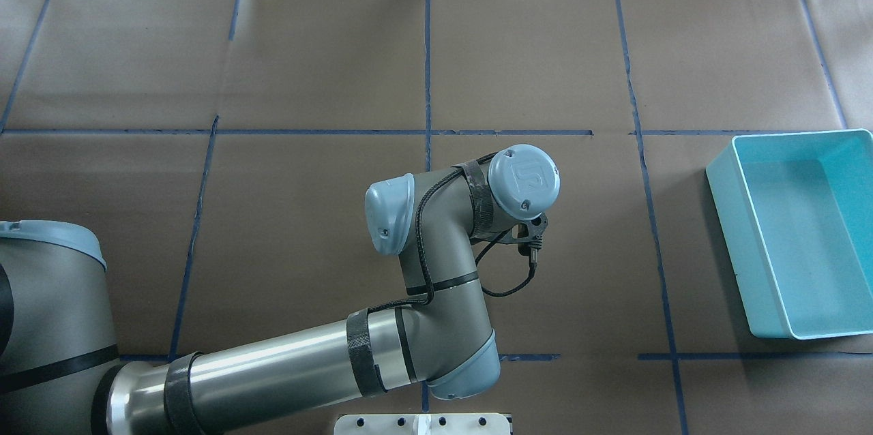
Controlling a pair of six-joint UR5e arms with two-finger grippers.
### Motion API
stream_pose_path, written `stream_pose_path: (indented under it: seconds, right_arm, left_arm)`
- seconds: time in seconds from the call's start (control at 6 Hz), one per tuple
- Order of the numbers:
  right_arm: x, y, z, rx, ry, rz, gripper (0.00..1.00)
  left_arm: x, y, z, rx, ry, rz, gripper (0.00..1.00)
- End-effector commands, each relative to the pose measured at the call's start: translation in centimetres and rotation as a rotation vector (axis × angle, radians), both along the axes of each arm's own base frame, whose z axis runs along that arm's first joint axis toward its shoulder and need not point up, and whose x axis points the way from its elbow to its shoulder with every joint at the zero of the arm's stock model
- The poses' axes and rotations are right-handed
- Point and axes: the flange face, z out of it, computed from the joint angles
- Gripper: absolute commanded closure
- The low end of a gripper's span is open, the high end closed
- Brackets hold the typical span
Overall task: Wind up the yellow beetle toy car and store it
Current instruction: 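Move the left gripper over the yellow beetle toy car, then lower the left gripper and close it on the yellow car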
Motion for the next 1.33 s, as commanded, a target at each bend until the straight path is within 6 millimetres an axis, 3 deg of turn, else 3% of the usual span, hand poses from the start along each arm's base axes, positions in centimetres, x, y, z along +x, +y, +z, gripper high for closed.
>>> stream_pose_path:
  seconds: [0.0, 0.67, 1.17]
  right_arm:
    - [0.0, 0.0, 0.0, 0.000, 0.000, -0.001, 0.00]
    - [0.1, 0.0, 0.0, 0.000, 0.002, 0.001, 0.00]
    - [0.1, 0.0, 0.0, 0.000, 0.002, 0.001, 0.00]
  left_arm:
    - [0.5, -0.3, 0.6, -0.002, -0.011, 0.000, 0.08]
    - [1.3, -0.7, 0.7, 0.020, 0.018, -0.008, 0.13]
    - [1.6, -0.7, 0.9, 0.015, 0.014, -0.005, 0.32]
